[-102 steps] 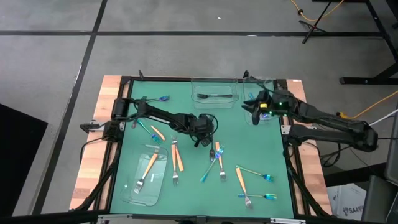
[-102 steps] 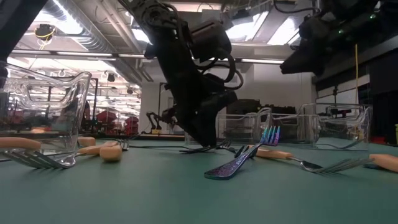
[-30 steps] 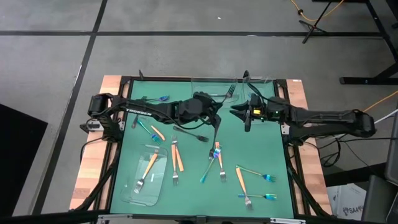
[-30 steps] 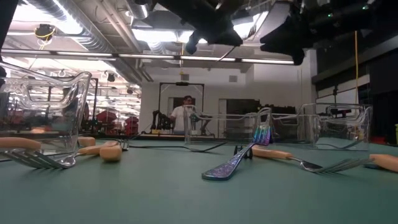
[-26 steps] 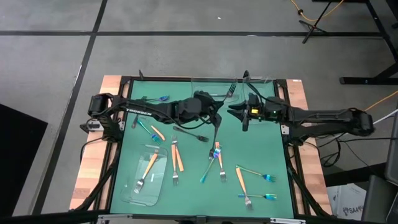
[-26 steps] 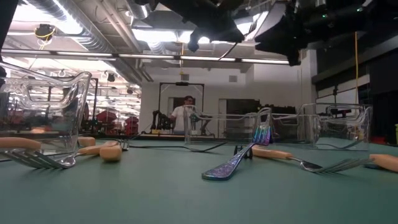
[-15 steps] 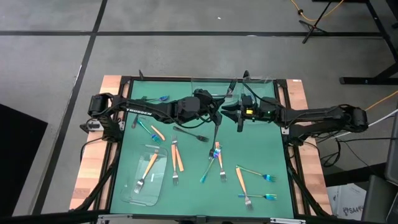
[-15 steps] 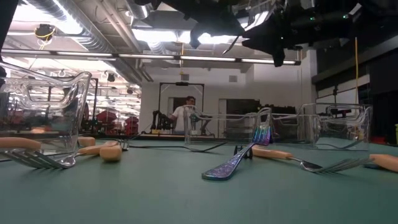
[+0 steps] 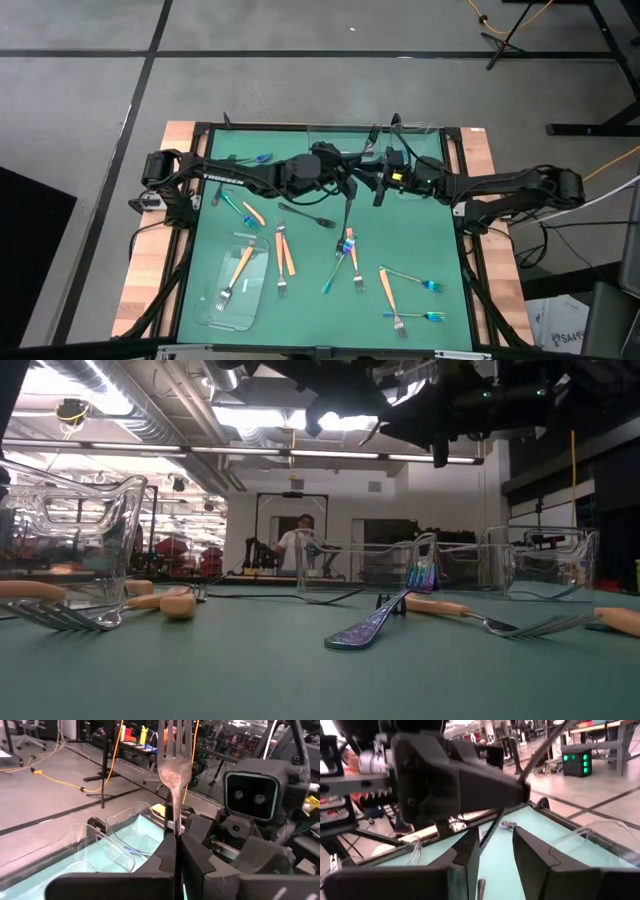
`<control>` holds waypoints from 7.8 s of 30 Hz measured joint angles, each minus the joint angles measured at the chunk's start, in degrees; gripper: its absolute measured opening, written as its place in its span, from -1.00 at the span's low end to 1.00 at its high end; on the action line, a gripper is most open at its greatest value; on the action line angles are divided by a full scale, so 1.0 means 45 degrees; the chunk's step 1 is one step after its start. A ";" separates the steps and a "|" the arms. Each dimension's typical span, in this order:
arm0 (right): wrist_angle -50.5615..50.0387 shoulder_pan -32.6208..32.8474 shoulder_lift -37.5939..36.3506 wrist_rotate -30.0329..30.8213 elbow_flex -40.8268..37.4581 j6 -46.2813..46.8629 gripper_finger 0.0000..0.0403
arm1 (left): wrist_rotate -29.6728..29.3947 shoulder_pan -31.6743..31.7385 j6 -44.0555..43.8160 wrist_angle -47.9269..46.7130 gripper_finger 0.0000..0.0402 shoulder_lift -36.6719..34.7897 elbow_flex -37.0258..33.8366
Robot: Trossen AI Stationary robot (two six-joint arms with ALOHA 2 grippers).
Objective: Sort silverware by color (type)
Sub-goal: Put the black fork into the top left transparent bin
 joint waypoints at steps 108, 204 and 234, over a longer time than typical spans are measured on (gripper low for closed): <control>-1.3282 -0.5488 0.3619 -0.0680 0.8130 -0.8165 -1.00 | 0.1794 0.2739 0.2240 -1.3124 -0.55 -0.3288 -0.1186; -1.5034 -0.5504 0.6329 -0.2375 0.8184 -1.0372 -0.68 | 0.5362 0.2324 0.2159 -1.1136 -0.55 -0.2858 -0.1447; -1.6944 -0.1059 0.3332 -0.2518 0.4981 -0.6601 -0.68 | 0.5466 0.0871 0.3220 -0.9983 -0.55 -0.0004 -0.1446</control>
